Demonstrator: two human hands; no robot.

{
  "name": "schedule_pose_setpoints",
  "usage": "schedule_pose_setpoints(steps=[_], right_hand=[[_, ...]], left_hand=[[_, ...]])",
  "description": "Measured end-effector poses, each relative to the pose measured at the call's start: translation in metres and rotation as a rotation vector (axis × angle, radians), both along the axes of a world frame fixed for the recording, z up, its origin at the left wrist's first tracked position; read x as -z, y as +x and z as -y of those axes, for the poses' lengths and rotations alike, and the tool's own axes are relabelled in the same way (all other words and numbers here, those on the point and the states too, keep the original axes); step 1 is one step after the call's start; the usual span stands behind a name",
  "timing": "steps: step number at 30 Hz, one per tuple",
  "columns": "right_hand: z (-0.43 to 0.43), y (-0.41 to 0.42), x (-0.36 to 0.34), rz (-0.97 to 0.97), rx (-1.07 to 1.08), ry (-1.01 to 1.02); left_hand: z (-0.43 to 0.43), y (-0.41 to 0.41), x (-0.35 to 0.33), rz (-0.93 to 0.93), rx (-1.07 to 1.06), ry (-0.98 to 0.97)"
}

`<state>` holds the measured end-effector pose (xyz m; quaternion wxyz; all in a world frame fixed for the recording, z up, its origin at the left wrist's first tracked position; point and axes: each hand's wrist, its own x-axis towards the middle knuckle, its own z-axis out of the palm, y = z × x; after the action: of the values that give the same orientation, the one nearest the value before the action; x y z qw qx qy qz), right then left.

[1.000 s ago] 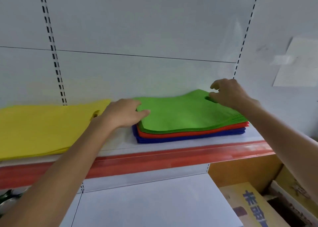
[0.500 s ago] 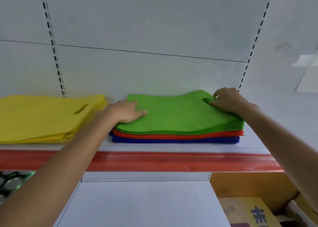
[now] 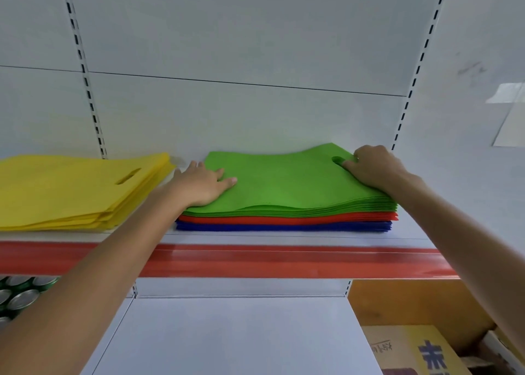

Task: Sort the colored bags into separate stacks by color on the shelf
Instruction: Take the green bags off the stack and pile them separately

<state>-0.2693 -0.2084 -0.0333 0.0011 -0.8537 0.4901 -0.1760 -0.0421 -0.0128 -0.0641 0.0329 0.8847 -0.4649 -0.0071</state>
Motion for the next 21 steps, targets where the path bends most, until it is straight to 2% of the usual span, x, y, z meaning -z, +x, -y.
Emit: schedule_pose_setpoints(steps=[10,13,15,21], right_hand=[[-0.010,0.007,-0.005,-0.041,-0.011,-0.046],[-0.014,0.009,-0.004,-0.045,0.001,-0.053],[-0.016,0.006,-0.002,-0.040,0.017,-0.073],[-0.017,-0.001,-0.002,-0.047,0.041,-0.081]], left_hand=[[-0.005,0.001,0.005,0.079,-0.011,-0.093],[-0.002,0.004,0.001,0.239,0.009,-0.183],[0.002,0.002,0.000,0.272,0.043,-0.198],[0.004,-0.001,0.003,0.097,0.089,-0.248]])
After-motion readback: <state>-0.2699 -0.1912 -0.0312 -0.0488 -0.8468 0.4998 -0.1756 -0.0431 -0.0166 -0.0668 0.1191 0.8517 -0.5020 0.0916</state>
